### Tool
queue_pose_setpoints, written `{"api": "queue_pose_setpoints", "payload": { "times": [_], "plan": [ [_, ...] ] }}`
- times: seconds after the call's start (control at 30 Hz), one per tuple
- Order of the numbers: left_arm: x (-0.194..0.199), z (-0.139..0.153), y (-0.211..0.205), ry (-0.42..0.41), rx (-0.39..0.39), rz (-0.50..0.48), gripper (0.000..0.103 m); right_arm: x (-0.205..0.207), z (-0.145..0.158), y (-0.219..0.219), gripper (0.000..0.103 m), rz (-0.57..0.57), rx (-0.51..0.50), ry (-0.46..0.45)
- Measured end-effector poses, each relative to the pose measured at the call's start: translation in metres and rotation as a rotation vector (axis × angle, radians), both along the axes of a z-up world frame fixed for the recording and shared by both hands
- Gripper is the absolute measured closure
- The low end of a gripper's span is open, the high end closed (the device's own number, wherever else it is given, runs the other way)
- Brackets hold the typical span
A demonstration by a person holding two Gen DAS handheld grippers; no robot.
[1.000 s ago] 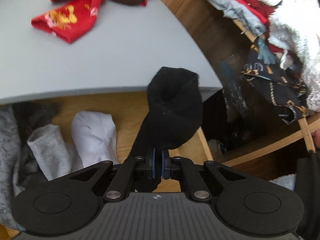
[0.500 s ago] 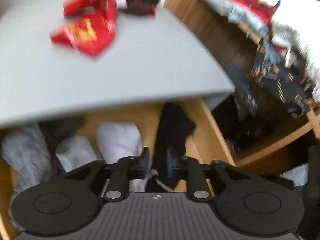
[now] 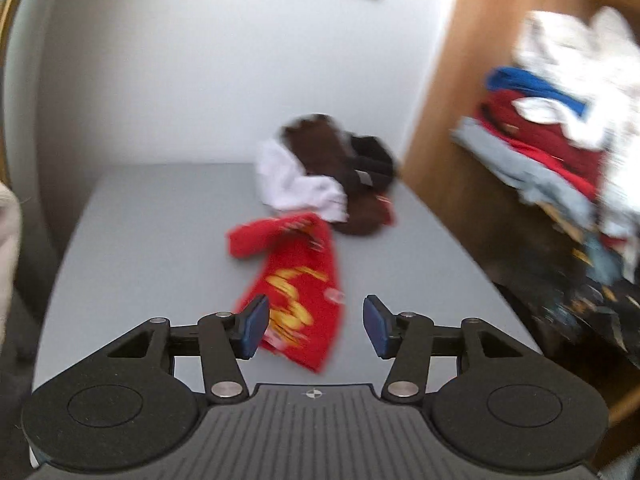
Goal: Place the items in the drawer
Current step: 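Move the left tool to the red patterned sock on the nightstand, then close the left tool on the red patterned sock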
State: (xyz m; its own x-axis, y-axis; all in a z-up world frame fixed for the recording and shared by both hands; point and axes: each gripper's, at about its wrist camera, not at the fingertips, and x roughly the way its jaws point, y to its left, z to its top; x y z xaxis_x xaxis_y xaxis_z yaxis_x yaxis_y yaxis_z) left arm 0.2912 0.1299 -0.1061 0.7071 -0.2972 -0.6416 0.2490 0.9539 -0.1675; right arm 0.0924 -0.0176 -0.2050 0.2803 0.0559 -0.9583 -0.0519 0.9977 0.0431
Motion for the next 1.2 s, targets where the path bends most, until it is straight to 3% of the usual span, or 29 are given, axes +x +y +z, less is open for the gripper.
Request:
{"api": "queue_pose_setpoints", "payload": {
  "times": [0.43,0.7,0.97,1.03,1.1,1.2],
  "plan": [
    [0.051,-0.021,-0.001,0.058,0.042,0.128,0.048,0.000,0.000,0.001,0.000,0.003,0.005,0.001],
    [0.060,-0.031,-0.005,0.070,0.073,0.130,0.048,0.001,-0.001,0.001,0.000,0.006,0.010,0.003],
    [0.056,-0.038,-0.019,0.049,0.129,0.072,0.049,0.001,-0.001,0.002,0.000,0.005,0.010,0.003],
    [0.055,-0.040,-0.022,0.055,0.139,0.067,0.055,0.001,-0.001,0.002,0.000,0.006,0.010,0.002],
    [0.053,-0.042,-0.025,0.051,0.166,0.062,0.088,0.001,-0.001,0.002,0.000,0.006,0.010,0.003],
    [0.042,-0.042,-0.028,0.043,0.168,0.042,0.096,0.001,-0.002,0.002,0.000,0.009,0.015,0.006]
  ]
}}
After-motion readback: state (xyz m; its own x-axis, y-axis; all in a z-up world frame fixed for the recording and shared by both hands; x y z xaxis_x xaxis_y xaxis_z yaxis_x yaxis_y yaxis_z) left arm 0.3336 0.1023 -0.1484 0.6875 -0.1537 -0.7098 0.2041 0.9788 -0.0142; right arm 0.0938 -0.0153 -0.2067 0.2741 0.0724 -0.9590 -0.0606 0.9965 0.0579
